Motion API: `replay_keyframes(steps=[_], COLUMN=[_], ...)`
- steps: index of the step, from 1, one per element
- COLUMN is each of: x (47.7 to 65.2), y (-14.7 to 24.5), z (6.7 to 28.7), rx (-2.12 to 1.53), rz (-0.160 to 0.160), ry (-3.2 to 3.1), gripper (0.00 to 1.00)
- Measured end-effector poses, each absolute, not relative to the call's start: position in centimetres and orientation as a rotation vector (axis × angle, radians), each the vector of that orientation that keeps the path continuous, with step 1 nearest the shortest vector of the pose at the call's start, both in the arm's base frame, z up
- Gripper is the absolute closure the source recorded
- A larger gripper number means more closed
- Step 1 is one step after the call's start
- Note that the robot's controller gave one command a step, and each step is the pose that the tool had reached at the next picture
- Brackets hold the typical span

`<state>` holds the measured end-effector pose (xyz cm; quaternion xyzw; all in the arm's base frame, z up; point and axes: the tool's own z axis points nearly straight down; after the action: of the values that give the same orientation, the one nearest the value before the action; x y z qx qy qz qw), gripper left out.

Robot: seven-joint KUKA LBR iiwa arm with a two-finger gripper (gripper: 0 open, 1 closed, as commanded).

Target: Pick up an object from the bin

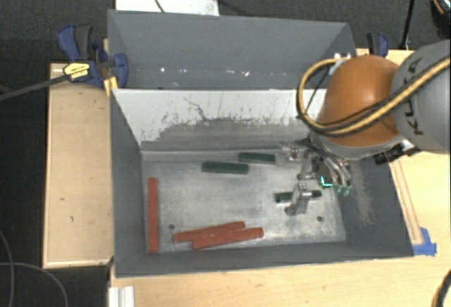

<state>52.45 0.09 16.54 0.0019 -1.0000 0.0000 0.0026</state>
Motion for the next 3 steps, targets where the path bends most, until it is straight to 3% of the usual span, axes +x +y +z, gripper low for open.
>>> replay_keyframes(steps=[1, 2, 3], x=[54.1, 55.6, 55.5], y=[0.6, -3.8, -3.6], z=[6.7, 7.5, 7.5], rx=[0.362, 0.579, 0.578], rz=[-0.002, 0.003, -0.001], ry=[-3.117, -3.094, -3.093], gripper=[0.0, 0.0, 1.0])
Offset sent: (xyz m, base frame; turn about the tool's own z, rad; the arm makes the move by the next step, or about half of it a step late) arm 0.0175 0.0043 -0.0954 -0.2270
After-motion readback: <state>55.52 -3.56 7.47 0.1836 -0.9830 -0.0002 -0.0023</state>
